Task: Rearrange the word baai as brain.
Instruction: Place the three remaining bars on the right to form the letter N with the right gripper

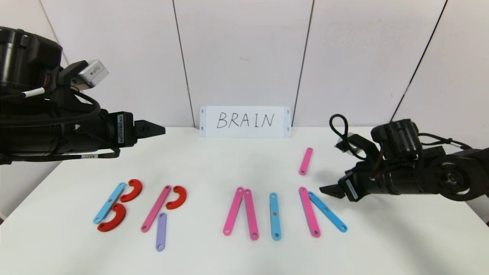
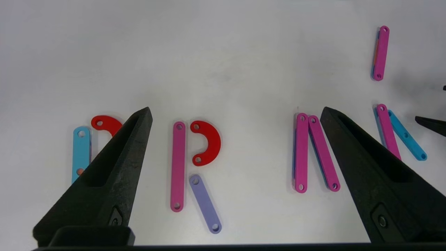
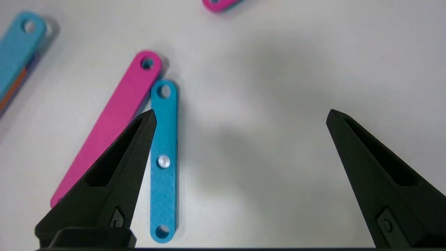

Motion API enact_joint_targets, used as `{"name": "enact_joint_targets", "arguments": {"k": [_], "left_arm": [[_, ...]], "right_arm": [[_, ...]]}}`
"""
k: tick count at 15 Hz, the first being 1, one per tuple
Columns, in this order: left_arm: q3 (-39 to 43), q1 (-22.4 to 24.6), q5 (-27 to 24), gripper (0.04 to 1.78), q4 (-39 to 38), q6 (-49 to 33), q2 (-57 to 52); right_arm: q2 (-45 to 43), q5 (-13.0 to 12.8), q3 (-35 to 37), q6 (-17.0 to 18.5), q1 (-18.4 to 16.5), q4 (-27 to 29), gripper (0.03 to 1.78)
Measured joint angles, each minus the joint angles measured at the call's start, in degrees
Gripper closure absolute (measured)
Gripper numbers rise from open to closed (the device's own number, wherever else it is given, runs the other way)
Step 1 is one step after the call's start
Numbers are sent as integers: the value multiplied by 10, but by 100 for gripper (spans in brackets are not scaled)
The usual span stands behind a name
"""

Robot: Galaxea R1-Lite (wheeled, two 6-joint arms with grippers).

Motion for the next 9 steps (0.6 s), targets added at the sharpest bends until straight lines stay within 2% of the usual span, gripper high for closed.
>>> {"name": "enact_joint_targets", "arguments": {"k": [2,4,6,9], "left_arm": [[0,0,0,13,0,0,0],[0,0,0,13,0,0,0],[0,0,0,13,0,0,-2],[-1,1,0,13,0,0,-4]], "right_arm": [[4,-6,-44,16,7,0,11],[26,-34,-108,34,21,-2,11],[71,-87,-183,73,44,-2,11],[143,-183,-268,168,80,-2,11]]}}
